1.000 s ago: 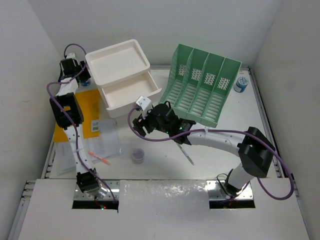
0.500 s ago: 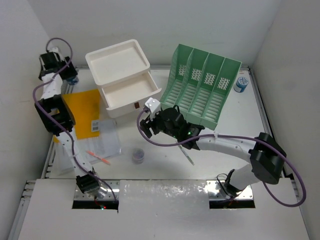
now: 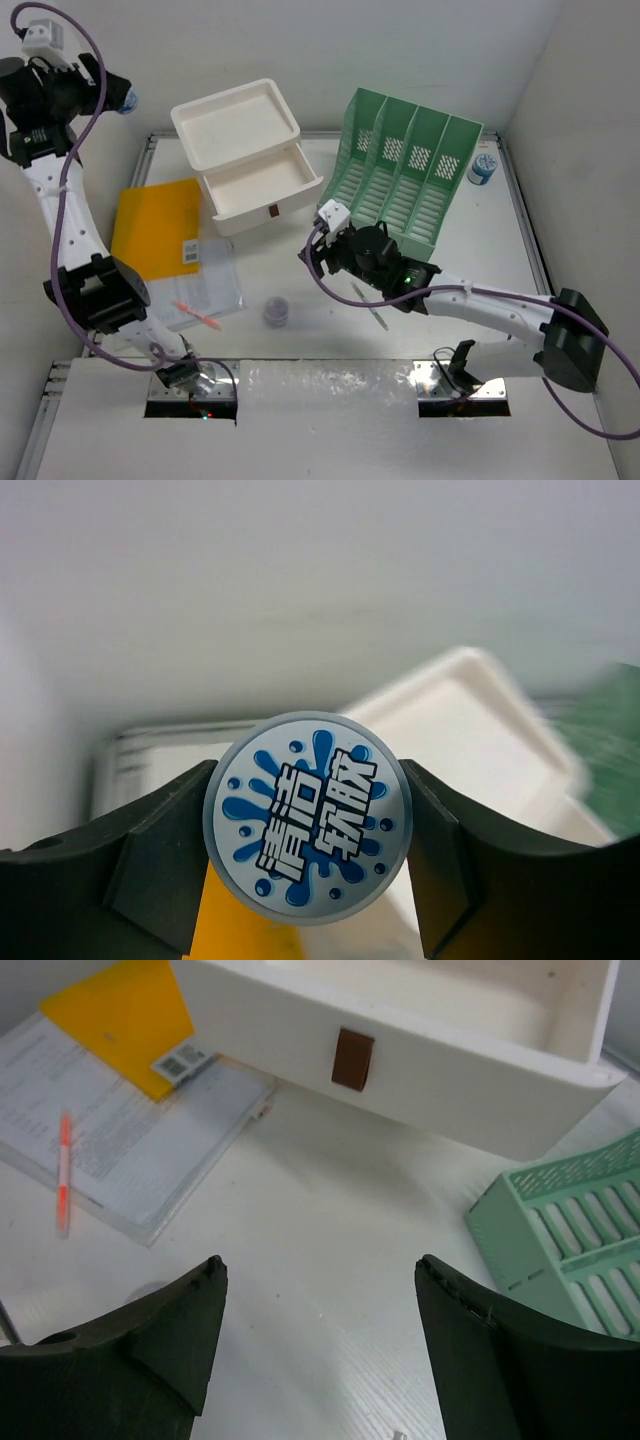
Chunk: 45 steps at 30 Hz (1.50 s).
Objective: Organize the desk
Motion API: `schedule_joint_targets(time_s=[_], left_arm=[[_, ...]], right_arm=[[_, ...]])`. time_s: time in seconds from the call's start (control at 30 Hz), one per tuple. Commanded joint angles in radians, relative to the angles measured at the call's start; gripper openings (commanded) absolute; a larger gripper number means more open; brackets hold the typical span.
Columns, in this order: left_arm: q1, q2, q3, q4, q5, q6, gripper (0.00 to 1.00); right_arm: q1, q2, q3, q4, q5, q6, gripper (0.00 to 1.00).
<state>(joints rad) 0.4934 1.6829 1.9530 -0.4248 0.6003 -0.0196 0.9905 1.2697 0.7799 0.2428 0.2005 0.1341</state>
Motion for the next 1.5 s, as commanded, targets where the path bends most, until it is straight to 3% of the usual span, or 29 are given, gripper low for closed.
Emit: schedule_joint_targets(time_s=[0.0, 0.03, 0.07, 0.1, 0.13, 0.17, 0.2, 0.27, 0.3, 0.43, 0.57, 0.73, 0.8, 0.83, 0.93, 1.47], left_arm=[[0.017, -0.089, -0.148, 0.233, 0.537, -0.255, 0.00], [0.010, -0.141, -0.217, 0.367, 0.602, -0.364, 0.00], [-0.013, -0.167, -0.283, 0.628, 0.640, -0.458, 0.00], [-0.030, -0.187, -0.351, 0.661, 0.668, -0.465, 0.00], [-0.050, -0.219, -0.358, 0.629, 0.671, -0.394, 0.00], [-0.091, -0.232, -0.350, 0.445, 0.667, -0.281, 0.00], [-0.113, -0.241, -0.332, 0.334, 0.662, -0.070, 0.00], [-0.165, -0.284, -0.339, 0.189, 0.670, 0.089, 0.00], [-0.176, -0.326, -0.376, 0.182, 0.691, 0.166, 0.00], [-0.216, -0.442, -0.506, 0.285, 0.748, 0.240, 0.00], [-0.245, -0.564, -0.650, 0.265, 0.736, 0.470, 0.00], [-0.271, -0.571, -0.670, 0.010, 0.785, 0.836, 0.00], [-0.288, -0.572, -0.680, -0.026, 0.785, 0.895, 0.00], [-0.292, -0.572, -0.683, -0.054, 0.780, 0.920, 0.00], [-0.302, -0.569, -0.690, -0.060, 0.767, 0.949, 0.00], [-0.306, -0.565, -0.683, -0.008, 0.782, 0.909, 0.00]], right_arm=[[0.002, -0.058, 0.044, 0.023, -0.021, -0.004, 0.74], [0.002, -0.061, 0.065, 0.039, -0.039, 0.015, 0.75], [0.000, -0.062, 0.125, 0.047, -0.058, 0.027, 0.76], [0.000, -0.056, 0.160, 0.053, -0.082, 0.039, 0.77], [0.002, -0.050, 0.198, 0.053, -0.087, 0.064, 0.77], [-0.001, -0.043, 0.279, 0.052, -0.090, 0.079, 0.78], [-0.007, -0.018, 0.321, 0.052, -0.093, 0.096, 0.79], [-0.018, 0.019, 0.437, 0.050, -0.121, 0.157, 0.79], [-0.030, 0.066, 0.481, 0.033, -0.142, 0.177, 0.79], [-0.059, 0.197, 0.680, -0.013, -0.176, 0.292, 0.80], [-0.098, 0.269, 0.714, 0.053, -0.236, 0.424, 0.80], [-0.098, 0.374, 0.830, -0.013, -0.256, 0.443, 0.81], [-0.098, 0.408, 0.858, -0.026, -0.272, 0.459, 0.83], [-0.098, 0.425, 0.893, -0.033, -0.283, 0.463, 0.90], [-0.098, 0.477, 0.932, -0.048, -0.320, 0.475, 0.94], [-0.135, 0.574, 0.883, 0.046, -0.358, 0.671, 0.92]])
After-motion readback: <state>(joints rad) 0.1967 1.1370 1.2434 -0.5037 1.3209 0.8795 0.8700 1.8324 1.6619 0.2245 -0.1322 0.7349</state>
